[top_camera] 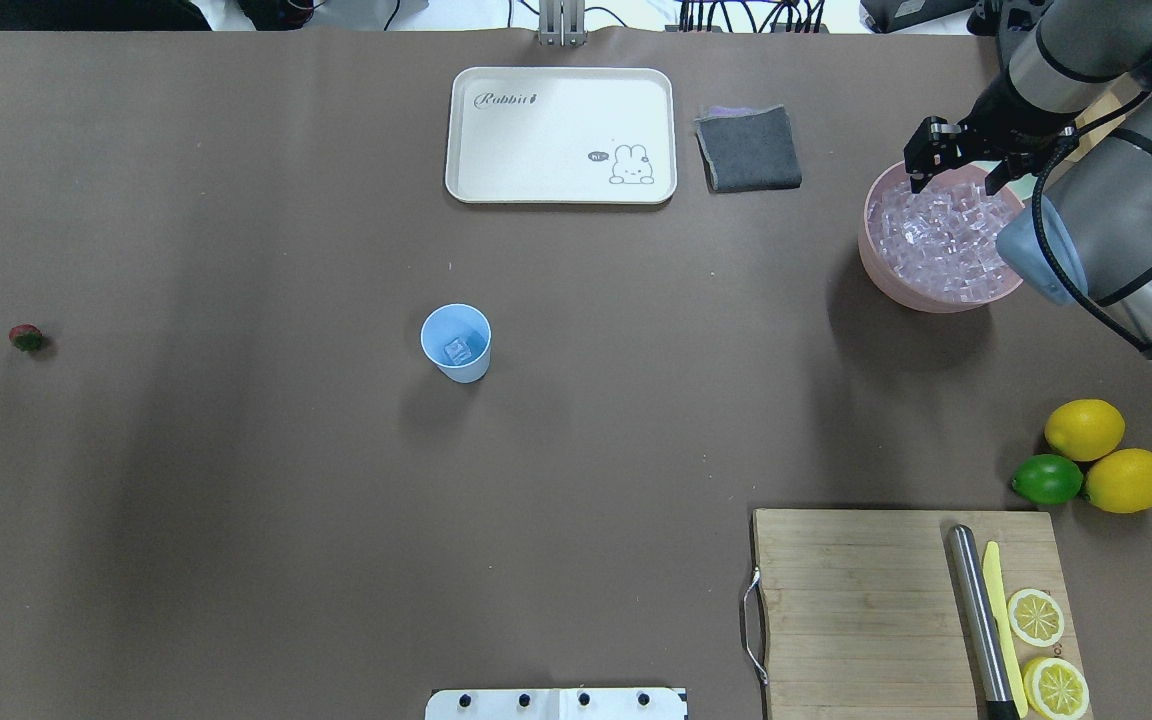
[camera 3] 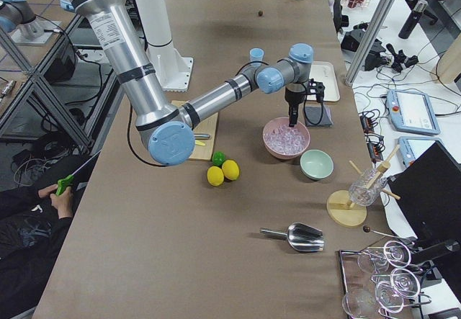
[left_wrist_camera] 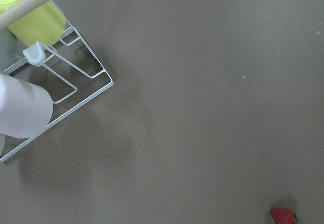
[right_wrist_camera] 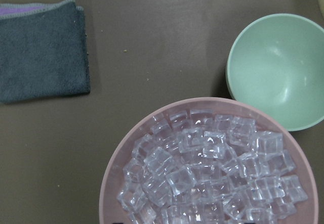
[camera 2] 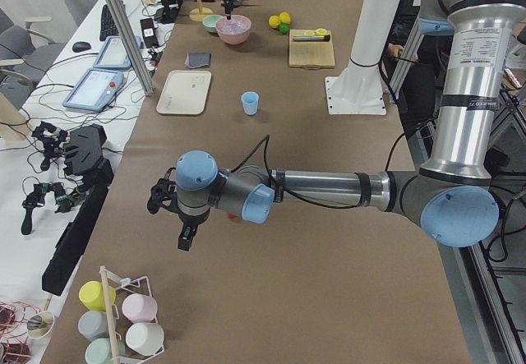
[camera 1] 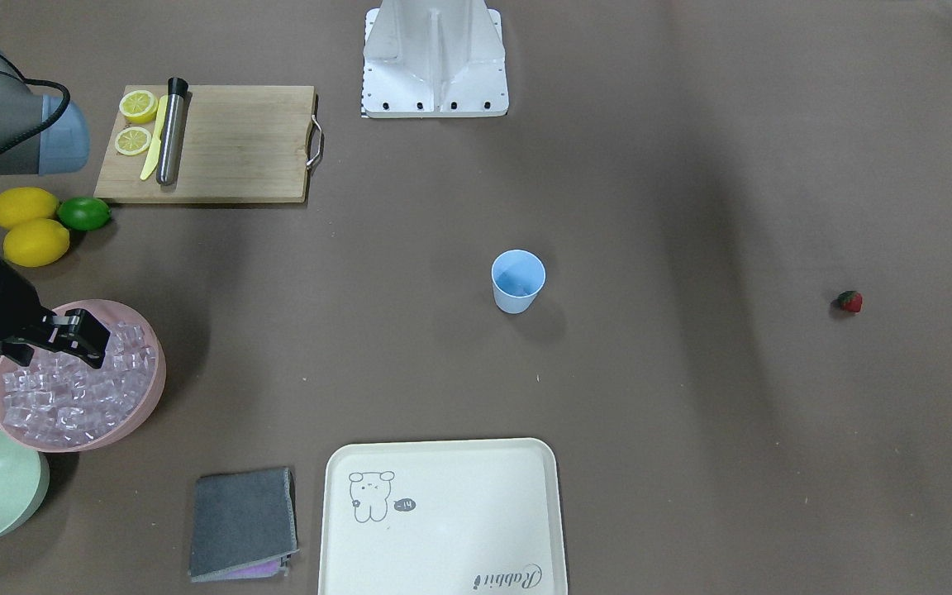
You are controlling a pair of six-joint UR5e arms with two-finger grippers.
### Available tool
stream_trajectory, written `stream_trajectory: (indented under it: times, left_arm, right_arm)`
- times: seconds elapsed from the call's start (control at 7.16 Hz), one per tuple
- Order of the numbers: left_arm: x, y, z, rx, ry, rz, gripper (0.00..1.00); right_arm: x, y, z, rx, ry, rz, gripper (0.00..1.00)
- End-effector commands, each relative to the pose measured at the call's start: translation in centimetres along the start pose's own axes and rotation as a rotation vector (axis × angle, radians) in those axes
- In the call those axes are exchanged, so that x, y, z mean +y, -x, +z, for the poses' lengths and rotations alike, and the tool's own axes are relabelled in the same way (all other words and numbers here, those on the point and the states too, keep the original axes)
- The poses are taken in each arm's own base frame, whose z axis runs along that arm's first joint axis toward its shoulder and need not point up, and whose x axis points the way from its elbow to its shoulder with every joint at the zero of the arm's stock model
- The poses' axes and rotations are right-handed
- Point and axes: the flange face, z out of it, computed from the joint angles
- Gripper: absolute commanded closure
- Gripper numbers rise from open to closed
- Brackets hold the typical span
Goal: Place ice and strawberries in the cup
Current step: 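Lower the right gripper into the ice and grasp more cubes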
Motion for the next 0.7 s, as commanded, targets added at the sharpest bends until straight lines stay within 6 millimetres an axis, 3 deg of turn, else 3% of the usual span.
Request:
stream_trajectory:
  times: [0.0, 0.28, 0.56]
  left_arm:
    - [-0.2, -0.1, 0.0, 0.001, 0.0, 0.002, 0.02]
    - [-0.4, -0.3, -0.1, 0.001, -0.003, 0.006, 0.02]
    - [-0.4, -0.3, -0.1, 0.002, -0.003, 0.004, 0.02]
  right_arm:
    - [0.7, 0.7, 3.5, 0.027, 0.055, -0.032, 0.24]
    - [-0.3, -1.0, 3.8, 0.052, 0.05, -0.092, 0.25]
    - [-0.9, -1.0, 4.6, 0.062, 0.061, -0.1, 0.3]
